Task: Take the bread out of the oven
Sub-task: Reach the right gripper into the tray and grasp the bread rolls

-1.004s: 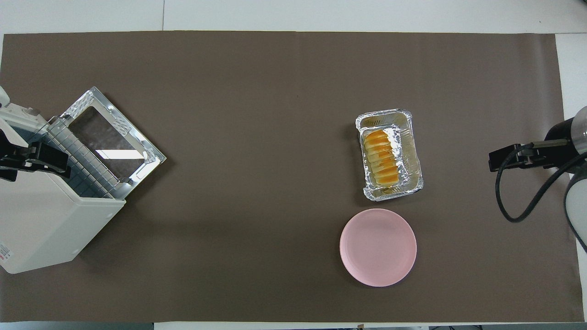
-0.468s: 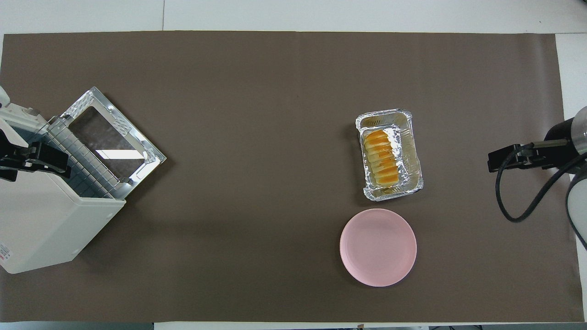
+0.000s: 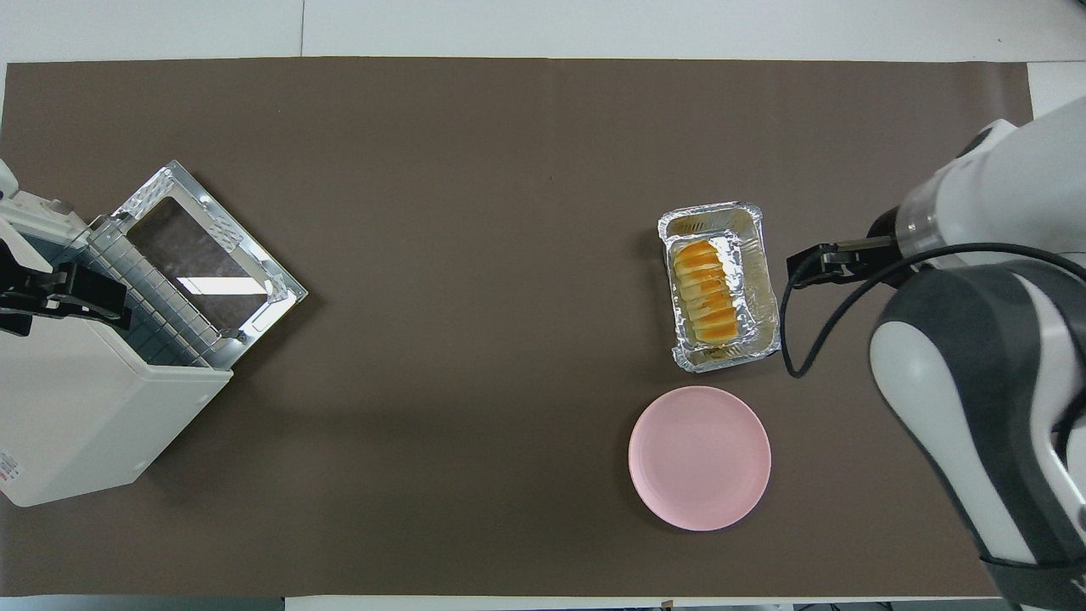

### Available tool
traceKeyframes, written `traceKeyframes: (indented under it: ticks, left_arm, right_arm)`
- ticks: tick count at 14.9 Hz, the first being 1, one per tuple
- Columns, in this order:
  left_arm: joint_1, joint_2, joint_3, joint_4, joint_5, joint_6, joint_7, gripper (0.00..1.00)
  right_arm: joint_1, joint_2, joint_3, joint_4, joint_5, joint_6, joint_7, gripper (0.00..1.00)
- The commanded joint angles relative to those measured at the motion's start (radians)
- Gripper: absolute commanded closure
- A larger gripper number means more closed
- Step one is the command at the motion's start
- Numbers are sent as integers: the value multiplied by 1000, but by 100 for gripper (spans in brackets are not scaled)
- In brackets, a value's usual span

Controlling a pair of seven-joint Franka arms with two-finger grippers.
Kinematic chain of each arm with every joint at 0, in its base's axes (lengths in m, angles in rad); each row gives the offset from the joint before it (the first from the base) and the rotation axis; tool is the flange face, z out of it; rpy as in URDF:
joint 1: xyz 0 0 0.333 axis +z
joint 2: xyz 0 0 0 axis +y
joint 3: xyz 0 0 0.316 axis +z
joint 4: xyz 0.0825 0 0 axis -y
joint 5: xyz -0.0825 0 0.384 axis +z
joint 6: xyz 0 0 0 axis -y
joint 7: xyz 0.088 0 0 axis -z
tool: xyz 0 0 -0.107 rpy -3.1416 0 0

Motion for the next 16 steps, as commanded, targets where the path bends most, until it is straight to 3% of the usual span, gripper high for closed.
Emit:
traceKeyframes:
  ticks: [1, 5, 9, 13, 16]
  left_arm:
    - [15, -19, -13, -16, 15, 13, -4, 0]
    - [17, -19, -13, -16, 15, 13, -4, 0]
    - [15, -19, -13, -16, 15, 13, -4, 0]
    - [15, -19, -13, -16, 15, 13, -4, 0]
    - [15, -19, -13, -16, 15, 13, -4, 0]
  right_arm:
    - [27, 110, 1, -15, 9, 161, 46, 0]
    - [62, 155, 1, -146, 9, 397, 101, 0]
    - [79, 184, 1, -220, 9, 465, 103, 1]
    - [85, 184, 1, -271, 9, 492, 105, 15]
    - [85, 184, 1, -312, 9, 536, 105, 17]
